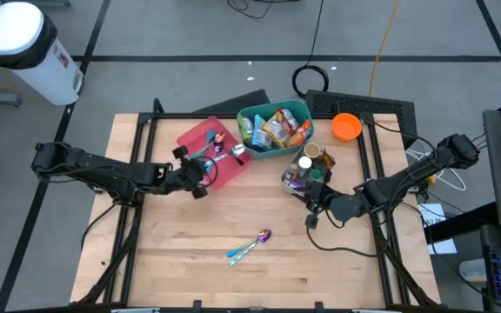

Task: Pick & Place Food Item
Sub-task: Put the silver spoon into the red bin

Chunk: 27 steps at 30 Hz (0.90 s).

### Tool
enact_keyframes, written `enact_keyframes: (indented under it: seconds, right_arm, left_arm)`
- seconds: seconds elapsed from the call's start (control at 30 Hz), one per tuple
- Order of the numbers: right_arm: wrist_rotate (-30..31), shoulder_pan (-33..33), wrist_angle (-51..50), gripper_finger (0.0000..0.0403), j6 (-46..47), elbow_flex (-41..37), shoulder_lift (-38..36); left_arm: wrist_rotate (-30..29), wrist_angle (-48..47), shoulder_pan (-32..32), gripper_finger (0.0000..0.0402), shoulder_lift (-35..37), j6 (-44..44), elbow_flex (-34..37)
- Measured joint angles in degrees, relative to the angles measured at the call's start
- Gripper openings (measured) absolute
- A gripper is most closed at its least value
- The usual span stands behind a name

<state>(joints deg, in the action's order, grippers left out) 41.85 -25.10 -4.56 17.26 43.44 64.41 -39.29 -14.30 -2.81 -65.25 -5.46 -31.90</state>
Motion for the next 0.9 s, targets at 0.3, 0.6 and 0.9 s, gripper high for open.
enact_keyframes:
  seconds: [0.3, 0.6, 0.9]
  right_arm:
    - [0.08, 0.00, 0.02, 0.0059, 0.00, 0.00, 0.00]
    - [0.08, 0.00, 0.02, 0.0059, 0.00, 0.00, 0.00]
    - [0.09, 0.00, 0.04, 0.0059, 0.01, 0.00, 0.00]
  left_arm:
    - [-0.30, -10.63, 0.64, 0.0064, 0.00, 25.55, -4.42]
    - [-2.30, -11.51, 1.98, 0.0071, 0.00, 37.98, -5.14]
    - [-10.30, -7.95, 4.88, 0.0165, 0.00, 38.69, -5.14]
